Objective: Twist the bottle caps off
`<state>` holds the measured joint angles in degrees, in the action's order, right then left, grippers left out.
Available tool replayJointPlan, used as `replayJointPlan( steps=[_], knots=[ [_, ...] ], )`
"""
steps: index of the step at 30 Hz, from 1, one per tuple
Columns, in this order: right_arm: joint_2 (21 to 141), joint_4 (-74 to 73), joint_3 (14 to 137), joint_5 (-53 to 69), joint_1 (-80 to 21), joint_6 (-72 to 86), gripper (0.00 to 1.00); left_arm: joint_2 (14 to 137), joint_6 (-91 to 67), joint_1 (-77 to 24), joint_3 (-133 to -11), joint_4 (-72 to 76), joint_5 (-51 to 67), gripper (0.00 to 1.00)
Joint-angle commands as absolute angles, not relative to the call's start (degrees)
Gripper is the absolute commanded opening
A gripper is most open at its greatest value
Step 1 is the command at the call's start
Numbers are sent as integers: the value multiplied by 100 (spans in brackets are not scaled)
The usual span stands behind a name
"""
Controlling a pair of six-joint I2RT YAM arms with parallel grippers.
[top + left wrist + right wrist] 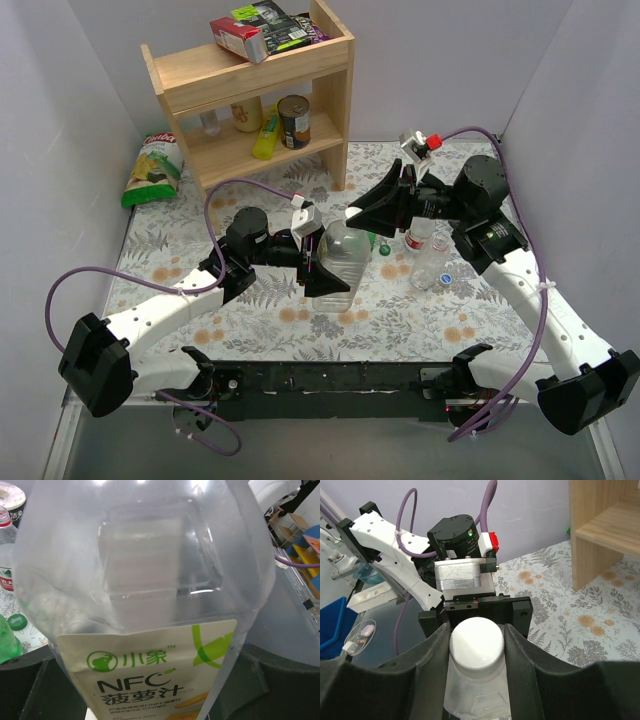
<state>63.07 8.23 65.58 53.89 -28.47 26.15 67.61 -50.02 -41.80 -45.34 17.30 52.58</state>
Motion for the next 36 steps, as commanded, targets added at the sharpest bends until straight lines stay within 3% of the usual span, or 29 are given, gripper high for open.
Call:
replayJointPlan(
  steps=[1, 5, 7, 10, 23, 36],
  knots=[
    [6372, 378, 6645, 5520, -2979, 2074, 34, 6592, -4940, -4342, -4763, 2084, 5206, 31],
    [6267, 299, 6688, 5222, -2979, 2031, 55, 6583, -4852, -4342, -4781, 1872, 4660, 31],
    [6197, 176, 6723, 5107, -2979, 1987, 72, 6565, -4843, -4342, -4781, 1828, 4527, 30],
    [6109, 18, 6759, 4852, -2971, 1855, 77, 6557, -4843, -4342, -4799, 1758, 4290, 31],
    [5485, -668, 6672, 2464, -2892, 1679, 80, 6460, -4790, -4342, -4807, 1442, 2937, 32],
    [5607, 519, 6249, 1442, -3603, 2241, 82, 6583, -4702, -4342, -4939, 1125, 2549, 31]
  ],
)
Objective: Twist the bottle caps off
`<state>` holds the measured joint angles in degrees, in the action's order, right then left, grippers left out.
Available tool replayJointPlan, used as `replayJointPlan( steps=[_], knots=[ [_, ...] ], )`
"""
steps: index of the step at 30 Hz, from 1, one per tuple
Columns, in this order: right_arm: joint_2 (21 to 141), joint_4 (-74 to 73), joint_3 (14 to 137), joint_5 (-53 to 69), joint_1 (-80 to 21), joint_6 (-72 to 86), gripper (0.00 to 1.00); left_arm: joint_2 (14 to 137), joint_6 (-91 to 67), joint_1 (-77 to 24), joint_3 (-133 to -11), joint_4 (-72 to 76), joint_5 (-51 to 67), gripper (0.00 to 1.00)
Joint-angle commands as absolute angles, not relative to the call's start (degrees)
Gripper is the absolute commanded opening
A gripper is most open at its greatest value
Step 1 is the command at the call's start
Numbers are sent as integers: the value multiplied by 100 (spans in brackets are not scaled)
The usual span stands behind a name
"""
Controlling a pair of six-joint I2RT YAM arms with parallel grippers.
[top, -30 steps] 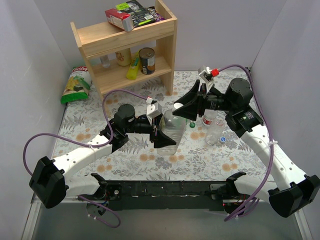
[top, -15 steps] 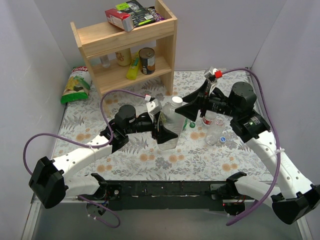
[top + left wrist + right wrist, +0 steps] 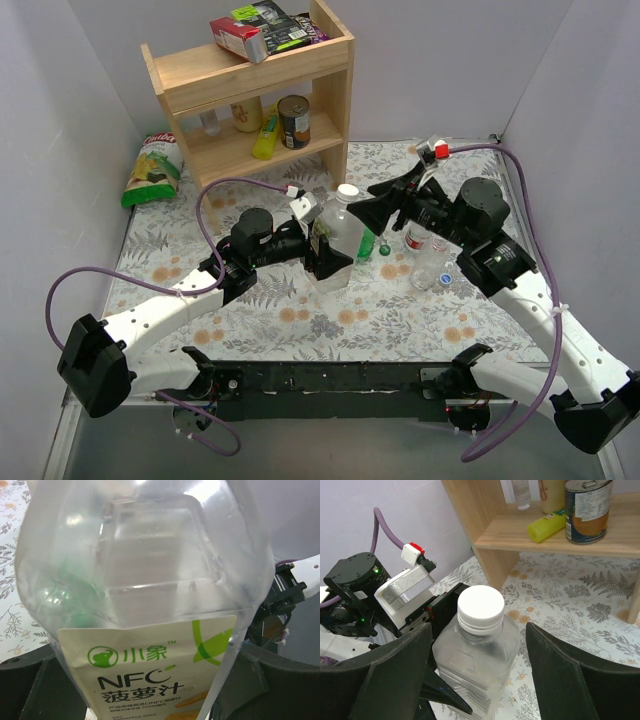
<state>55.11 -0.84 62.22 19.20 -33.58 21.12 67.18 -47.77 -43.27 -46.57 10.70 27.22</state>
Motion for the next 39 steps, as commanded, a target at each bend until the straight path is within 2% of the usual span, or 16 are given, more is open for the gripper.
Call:
replayJointPlan(
  steps=[1, 4, 18, 26, 30, 31, 33, 39],
  knots=[
    [5668, 536, 6275, 1415, -3630, 2259, 81, 6592, -4693, -4342, -4939, 1125, 2558, 31],
    [5739, 589, 6328, 1389, -3709, 2276, 76, 6592, -4685, -4333, -4948, 1116, 2566, 31],
    [5941, 782, 6311, 1477, -3771, 2233, 63, 6636, -4641, -4359, -4957, 1081, 2610, 31],
    [5950, 835, 6258, 1494, -3770, 2206, 47, 6636, -4562, -4394, -4966, 1046, 2637, 31],
    [5950, 782, 6275, 1564, -3771, 2171, 29, 6592, -4535, -4403, -4957, 1081, 2759, 31],
    [5924, 765, 6267, 1573, -3771, 2145, 24, 6574, -4535, -4403, -4948, 1107, 2882, 31],
    [5871, 616, 6319, 1670, -3753, 2004, 19, 6522, -4544, -4403, -4931, 1177, 3179, 31],
    [5757, 290, 6425, 2714, -3472, 1661, 12, 6390, -4684, -4395, -4799, 1694, 4419, 31]
  ],
)
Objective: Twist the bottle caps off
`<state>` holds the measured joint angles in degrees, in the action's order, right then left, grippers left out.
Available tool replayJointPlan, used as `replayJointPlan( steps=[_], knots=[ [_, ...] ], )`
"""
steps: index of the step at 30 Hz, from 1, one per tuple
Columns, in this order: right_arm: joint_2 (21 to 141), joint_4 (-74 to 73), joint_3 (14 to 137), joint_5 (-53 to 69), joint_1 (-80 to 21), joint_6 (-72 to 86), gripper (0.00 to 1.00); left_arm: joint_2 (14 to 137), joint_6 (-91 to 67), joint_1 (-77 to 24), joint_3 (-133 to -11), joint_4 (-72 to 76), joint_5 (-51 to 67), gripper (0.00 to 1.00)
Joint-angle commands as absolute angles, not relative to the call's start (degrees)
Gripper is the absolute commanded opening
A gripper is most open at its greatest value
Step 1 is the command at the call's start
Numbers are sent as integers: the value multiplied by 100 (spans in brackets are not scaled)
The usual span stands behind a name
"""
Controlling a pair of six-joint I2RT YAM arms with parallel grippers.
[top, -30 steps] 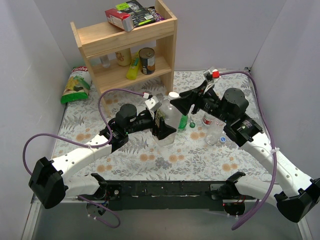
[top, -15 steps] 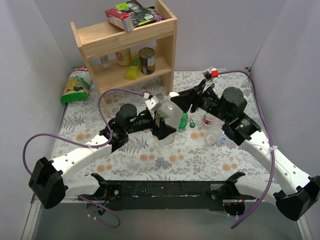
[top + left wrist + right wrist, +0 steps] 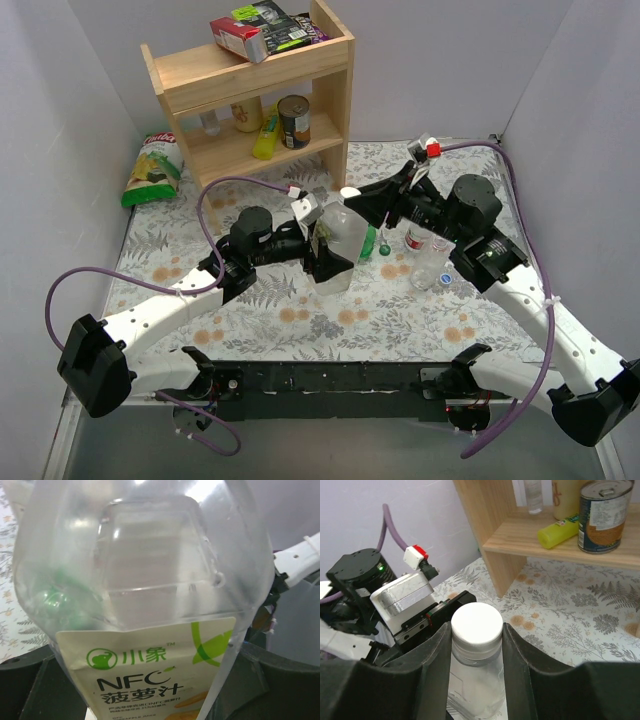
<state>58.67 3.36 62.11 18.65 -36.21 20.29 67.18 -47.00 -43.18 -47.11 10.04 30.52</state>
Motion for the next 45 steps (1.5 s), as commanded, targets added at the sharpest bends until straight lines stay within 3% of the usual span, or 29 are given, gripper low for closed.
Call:
replayJointPlan(
  steps=[1, 13, 23, 26, 30, 33, 38, 42, 45],
  knots=[
    [5748, 307, 6416, 3160, -3411, 1652, 12, 6372, -4719, -4395, -4781, 1775, 4839, 31],
    [5888, 483, 6442, 5658, -3138, 1643, 11, 6433, -5212, -4403, -4685, 2610, 6354, 31],
    [5915, 589, 6442, 5704, -3138, 1653, 13, 6460, -5203, -4403, -4685, 2540, 6047, 31],
    [5933, 378, 6486, 5625, -3138, 1556, 19, 6469, -5265, -4395, -4667, 2532, 5784, 31],
    [5871, 211, 6469, 5494, -3129, 1459, 41, 6434, -5221, -4386, -4667, 2400, 5344, 31],
    [5810, 202, 6451, 5449, -3103, 1441, 51, 6390, -5221, -4386, -4641, 2408, 5203, 31],
    [5739, 44, 6478, 5344, -3041, 1362, 57, 6363, -5203, -4394, -4632, 2355, 5054, 31],
    [5687, -148, 6486, 5300, -2988, 1319, 74, 6320, -5151, -4386, -4614, 2329, 4949, 31],
    [5625, -473, 6557, 5186, -2944, 1169, 77, 6258, -5037, -4386, -4623, 2206, 4764, 31]
  ],
)
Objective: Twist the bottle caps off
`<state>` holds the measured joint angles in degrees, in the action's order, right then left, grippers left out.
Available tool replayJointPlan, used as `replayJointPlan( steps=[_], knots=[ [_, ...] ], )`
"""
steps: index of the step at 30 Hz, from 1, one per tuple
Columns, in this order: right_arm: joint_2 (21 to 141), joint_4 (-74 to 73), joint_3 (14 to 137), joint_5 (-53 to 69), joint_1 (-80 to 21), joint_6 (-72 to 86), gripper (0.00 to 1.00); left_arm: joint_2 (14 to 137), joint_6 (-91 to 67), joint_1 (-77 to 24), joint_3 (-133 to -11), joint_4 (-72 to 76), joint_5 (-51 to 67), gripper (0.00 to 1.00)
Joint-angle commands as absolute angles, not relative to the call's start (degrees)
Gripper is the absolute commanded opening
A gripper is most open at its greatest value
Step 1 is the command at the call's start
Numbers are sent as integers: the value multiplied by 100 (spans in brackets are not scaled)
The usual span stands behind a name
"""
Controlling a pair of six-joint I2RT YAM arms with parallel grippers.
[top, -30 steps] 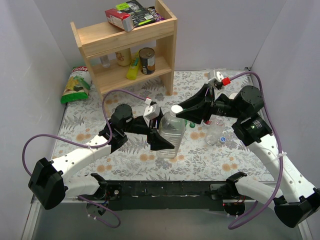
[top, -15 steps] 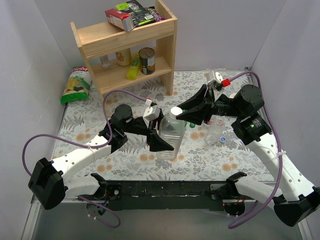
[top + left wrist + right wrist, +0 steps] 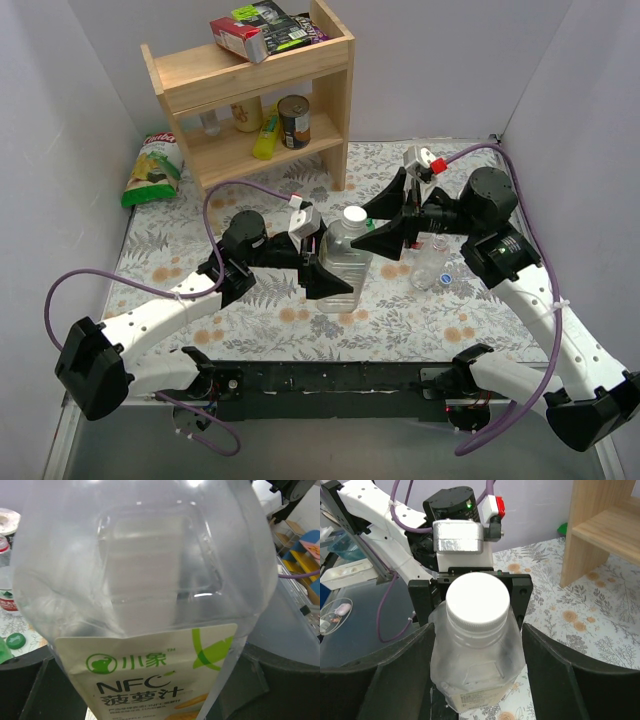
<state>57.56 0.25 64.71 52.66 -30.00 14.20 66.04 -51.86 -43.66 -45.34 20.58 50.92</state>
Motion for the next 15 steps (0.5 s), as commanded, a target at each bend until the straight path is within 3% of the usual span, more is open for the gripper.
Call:
replayJointPlan(
  steps=[1, 5, 10, 15],
  knots=[
    [5599, -579, 6618, 5090, -2918, 1134, 77, 6249, -5019, -4386, -4632, 2163, 4616, 31],
    [5432, -1001, 6776, 4686, -2874, 993, 78, 6231, -4826, -4377, -4693, 1873, 4018, 31],
    [5177, -1099, 7005, 3018, -2883, 1563, 78, 6284, -4570, -4377, -4869, 1171, 2316, 31],
    [5326, -1020, 7067, 1936, -3066, 2372, 74, 6381, -4588, -4421, -4922, 1011, 1916, 30]
  ],
)
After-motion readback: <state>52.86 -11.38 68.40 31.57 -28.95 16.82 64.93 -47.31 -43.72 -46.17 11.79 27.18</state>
